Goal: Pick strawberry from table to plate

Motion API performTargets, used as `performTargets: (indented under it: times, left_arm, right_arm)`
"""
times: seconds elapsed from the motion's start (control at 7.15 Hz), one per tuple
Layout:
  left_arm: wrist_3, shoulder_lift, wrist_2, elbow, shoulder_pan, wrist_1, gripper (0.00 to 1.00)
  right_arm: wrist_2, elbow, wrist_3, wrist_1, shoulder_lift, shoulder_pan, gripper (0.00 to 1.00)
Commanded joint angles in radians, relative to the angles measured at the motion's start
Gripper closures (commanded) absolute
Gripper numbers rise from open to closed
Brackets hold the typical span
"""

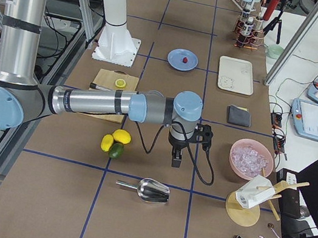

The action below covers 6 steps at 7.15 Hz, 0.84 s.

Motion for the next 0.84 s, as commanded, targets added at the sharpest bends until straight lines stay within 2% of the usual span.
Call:
performTargets:
  times: [0.0, 0.7]
  left_arm:
    - [-0.001, 0.004, 0.001, -0.007, 0.000, 0.000, 0.00]
    - [-0.001, 0.002, -0.001, -0.006, 0.000, 0.000, 0.00]
  right_arm:
    - [0.000, -0.041, -0.080, 0.000, -0.014, 0.034, 0.00]
    - [-0.002, -0.038, -0.073, 0.000, -0.010, 0.036, 0.00]
